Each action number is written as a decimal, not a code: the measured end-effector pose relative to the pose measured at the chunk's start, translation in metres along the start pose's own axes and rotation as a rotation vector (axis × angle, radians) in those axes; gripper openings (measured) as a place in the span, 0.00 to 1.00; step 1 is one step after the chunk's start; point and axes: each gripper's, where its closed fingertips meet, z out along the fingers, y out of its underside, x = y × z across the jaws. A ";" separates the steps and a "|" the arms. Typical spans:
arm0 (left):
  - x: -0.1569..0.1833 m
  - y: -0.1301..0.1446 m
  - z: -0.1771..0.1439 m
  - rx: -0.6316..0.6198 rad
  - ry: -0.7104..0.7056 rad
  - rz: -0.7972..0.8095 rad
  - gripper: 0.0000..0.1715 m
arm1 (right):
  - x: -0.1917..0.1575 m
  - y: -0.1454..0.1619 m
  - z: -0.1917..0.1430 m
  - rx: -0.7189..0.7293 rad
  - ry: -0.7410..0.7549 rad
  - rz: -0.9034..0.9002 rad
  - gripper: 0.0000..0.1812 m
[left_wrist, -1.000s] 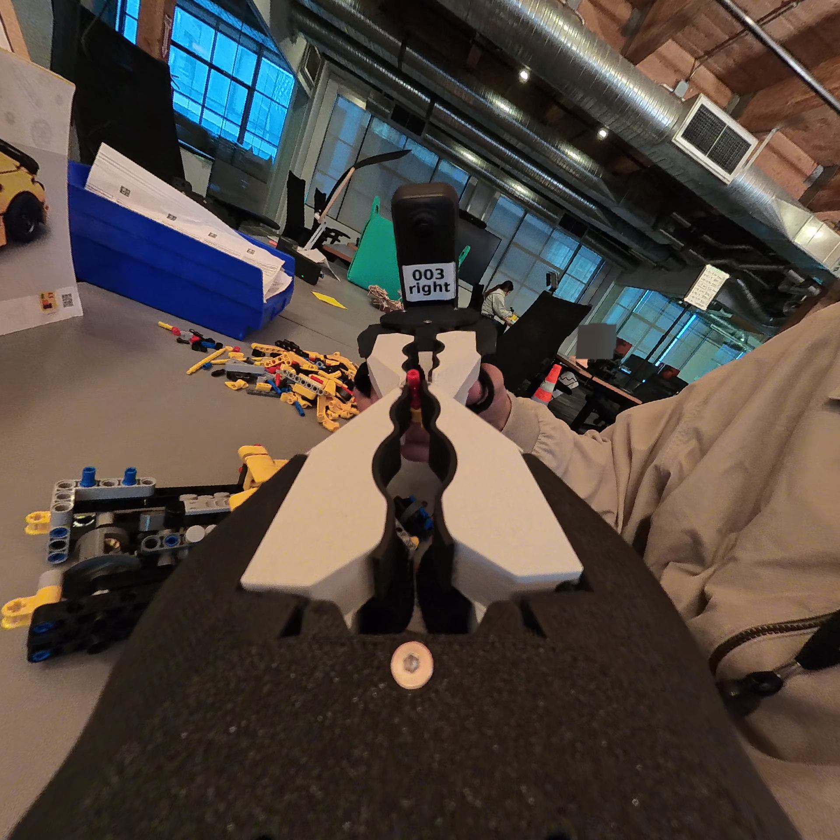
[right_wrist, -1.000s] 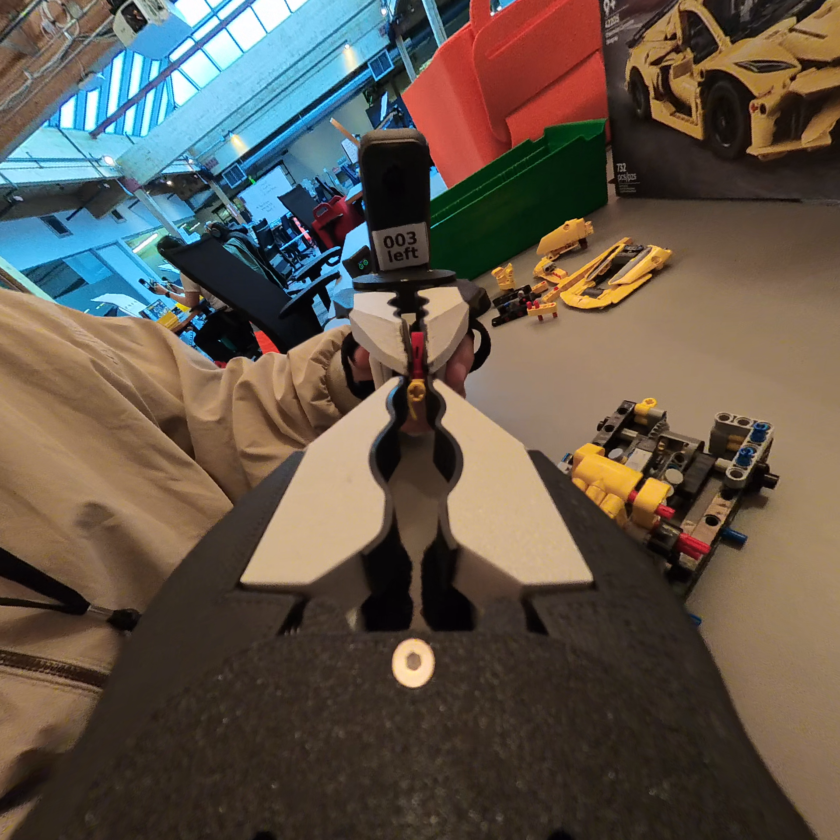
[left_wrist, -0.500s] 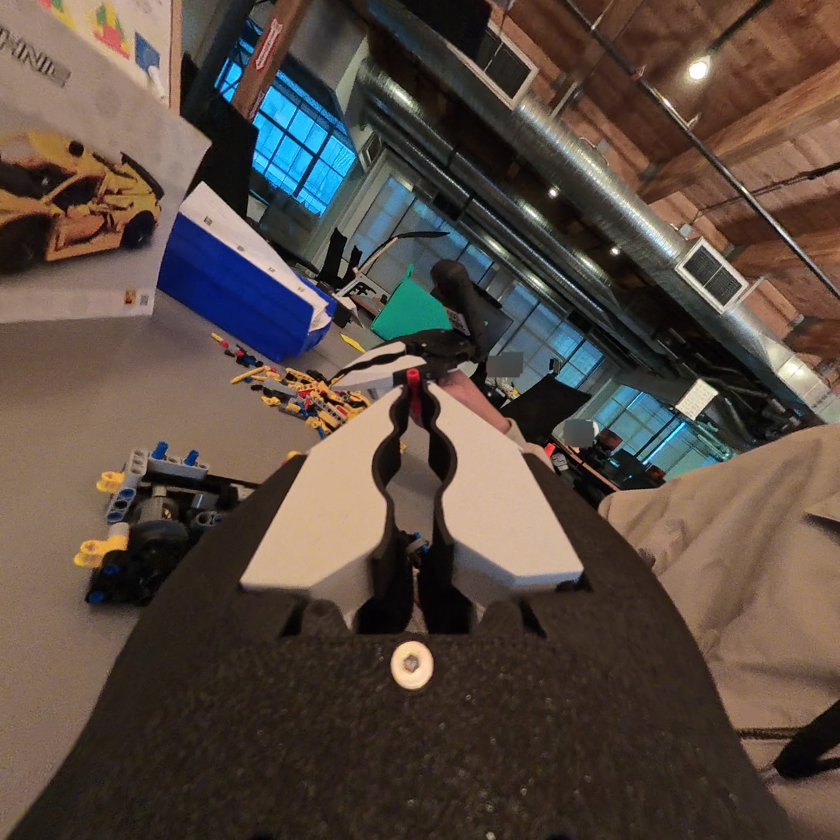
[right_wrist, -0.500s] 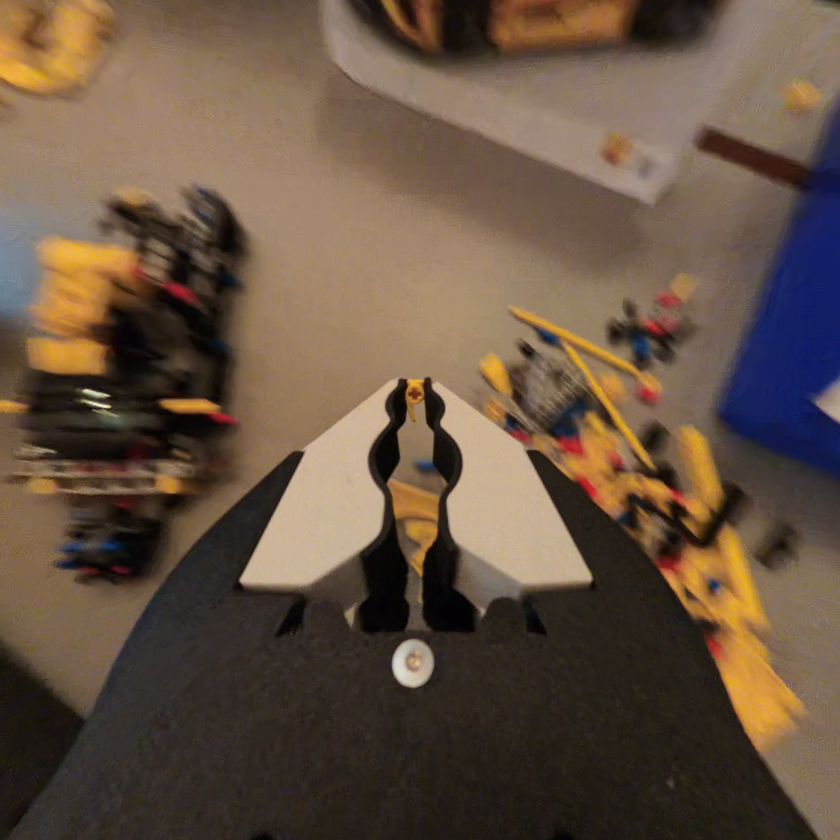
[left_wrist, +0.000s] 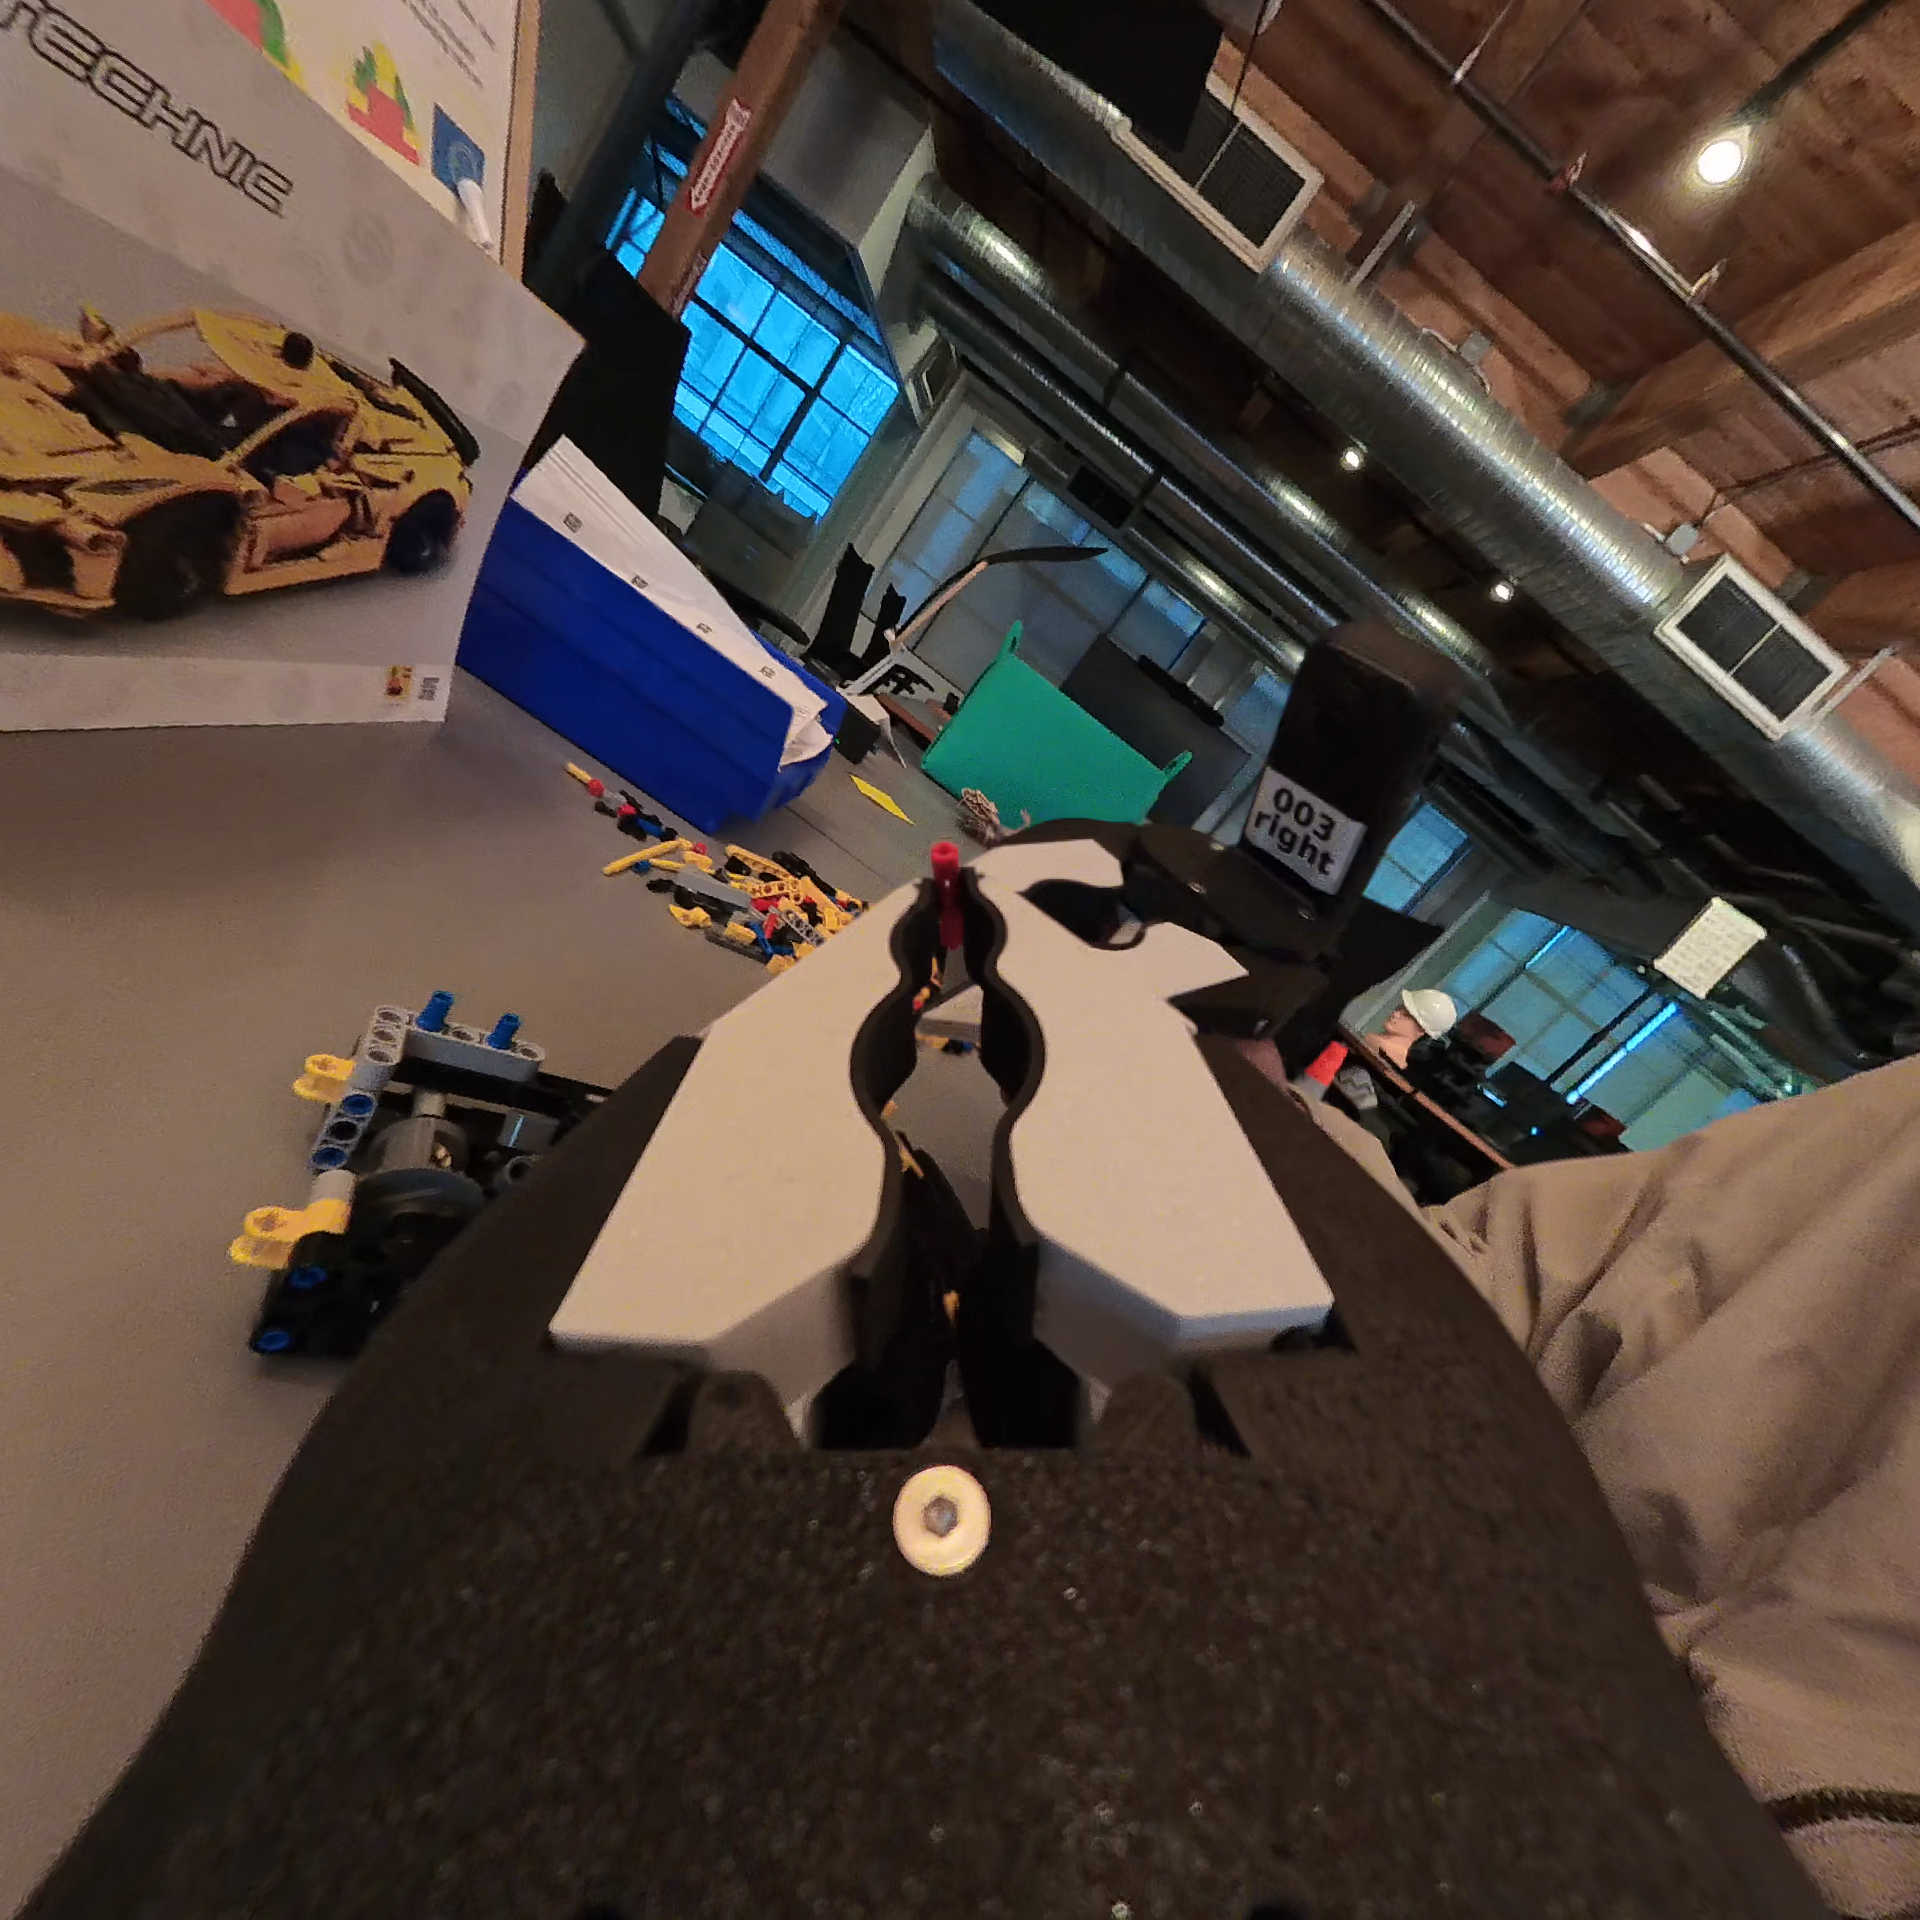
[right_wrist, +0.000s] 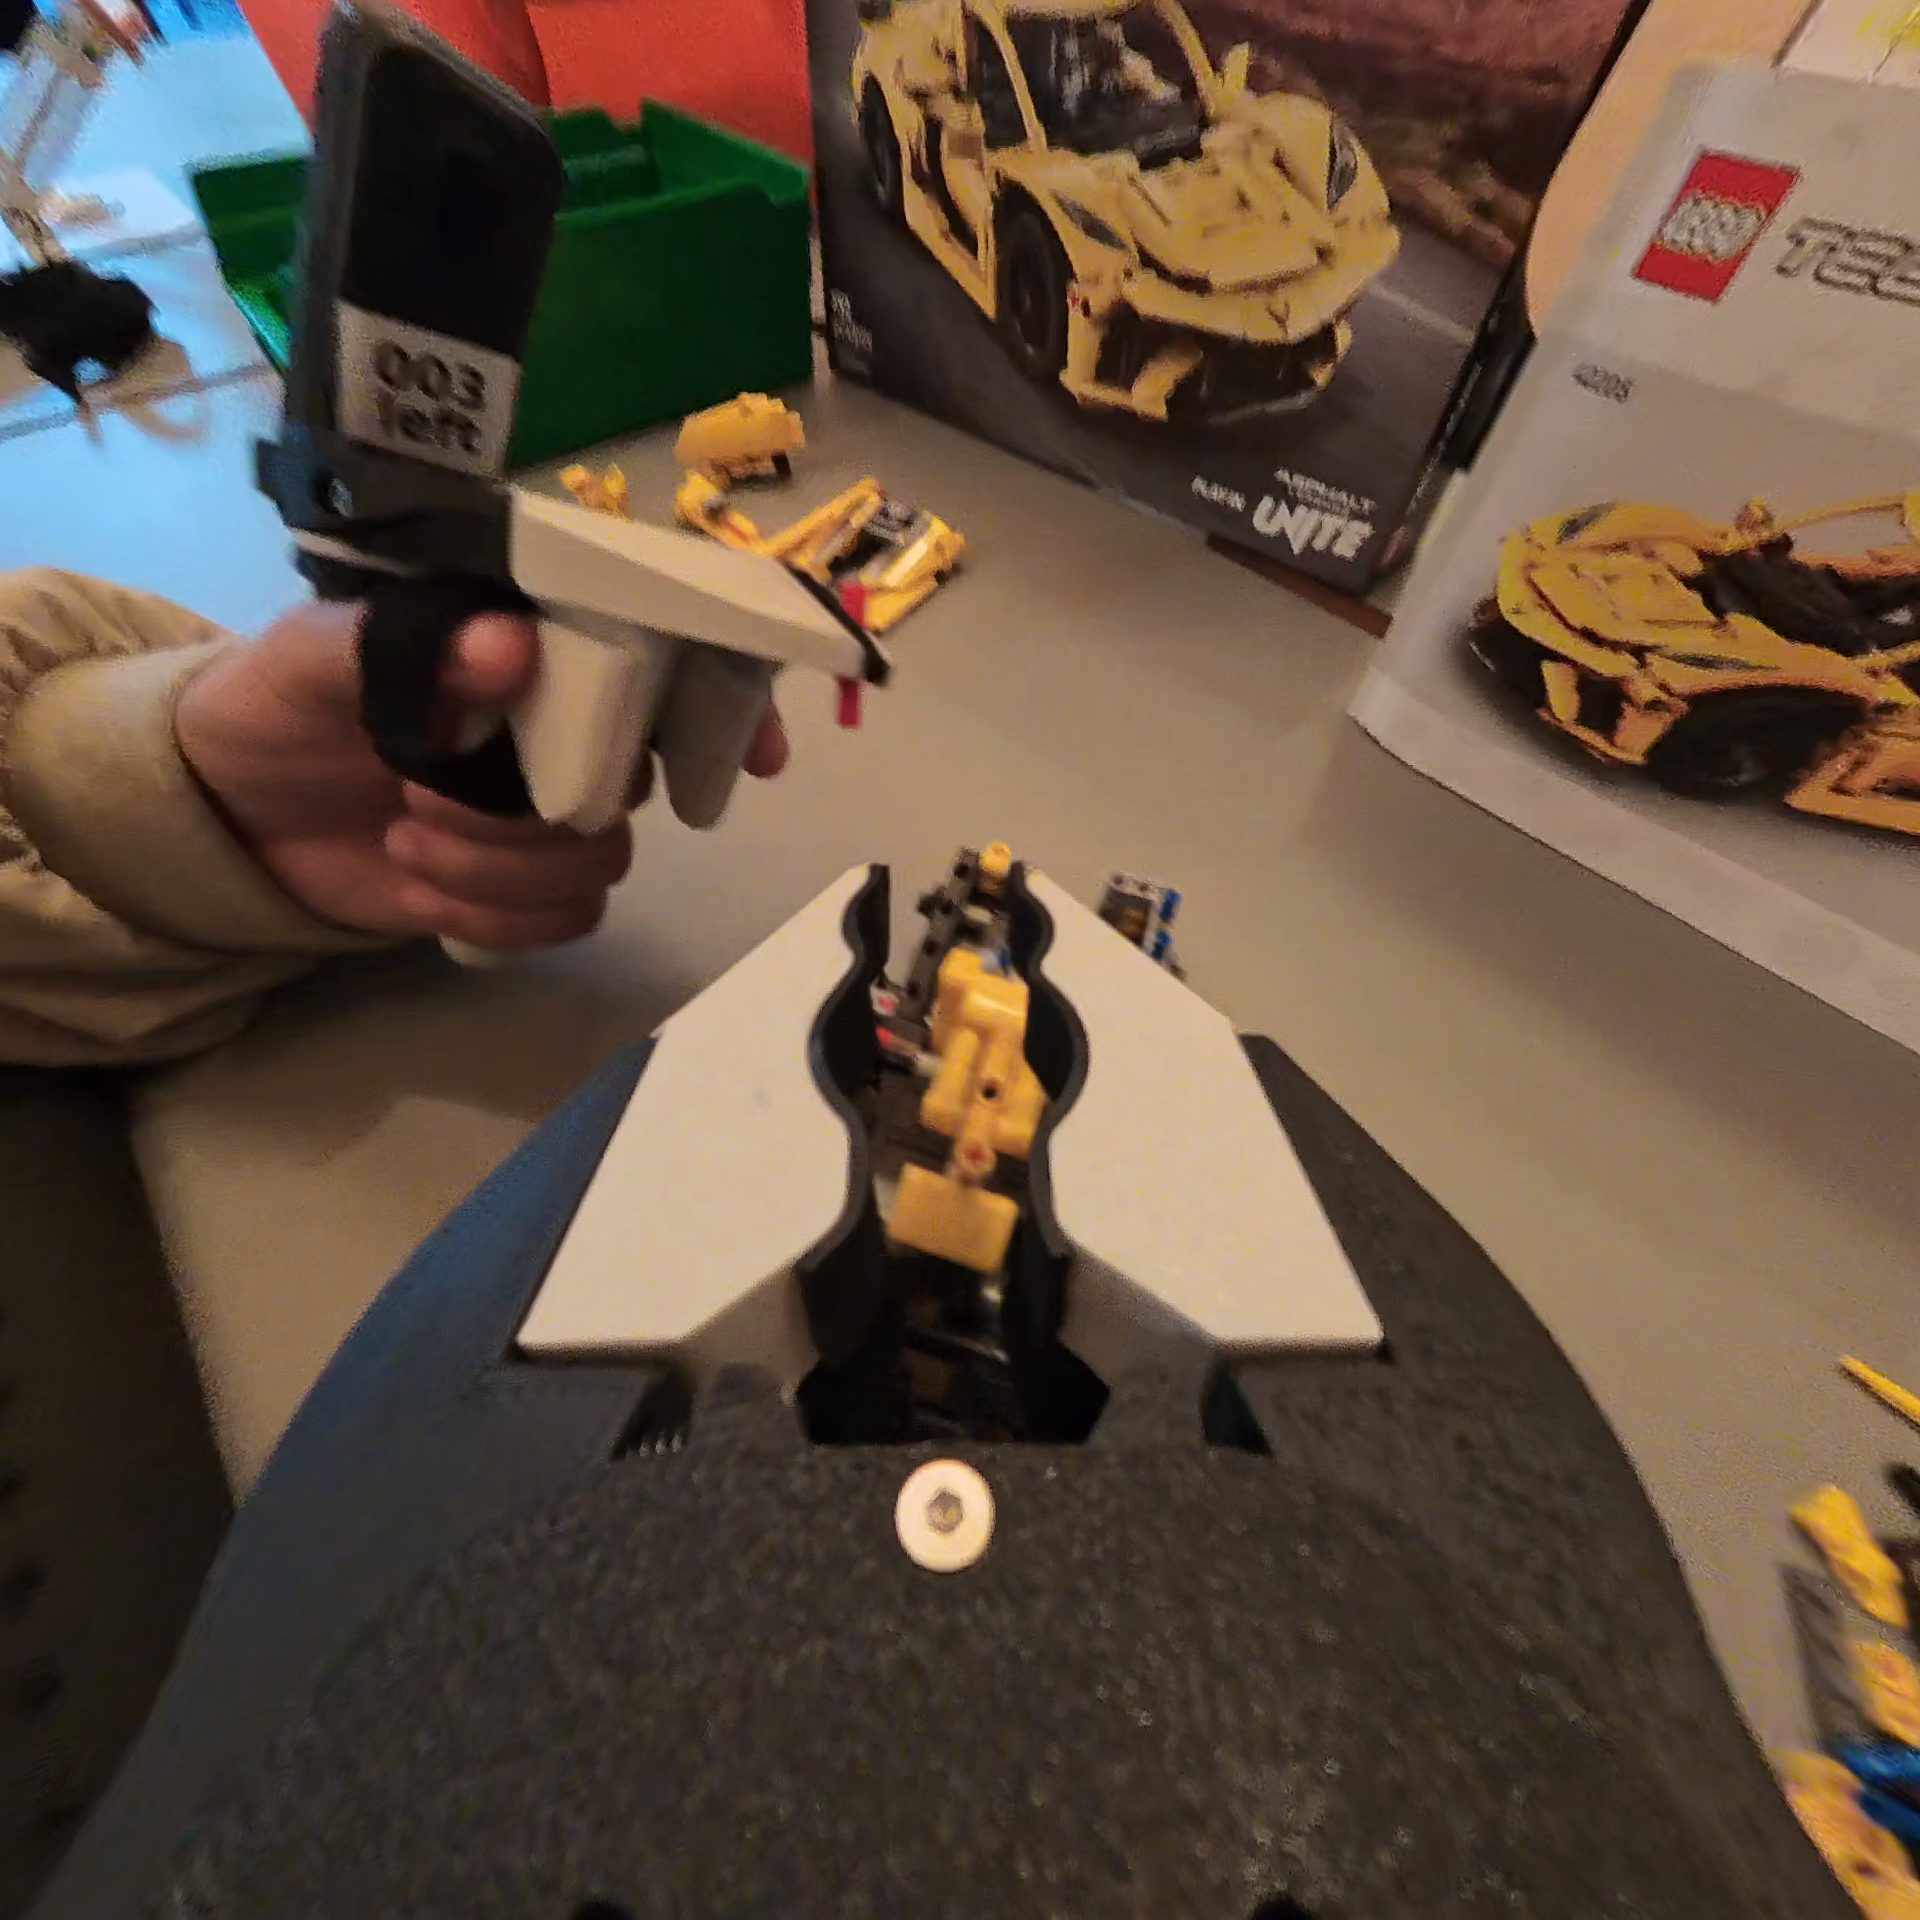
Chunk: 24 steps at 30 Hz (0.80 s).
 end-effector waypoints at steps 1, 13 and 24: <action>0.001 0.002 0.001 -0.013 -0.003 0.011 0.03 | -0.006 -0.004 0.002 0.027 -0.009 0.009 0.10; 0.008 0.021 0.013 -0.082 0.019 0.092 0.03 | -0.016 -0.011 0.000 0.061 -0.050 0.031 0.06; -0.023 0.025 -0.005 -0.222 -0.108 0.099 0.12 | 0.172 0.081 -0.111 -0.480 0.565 -0.103 0.01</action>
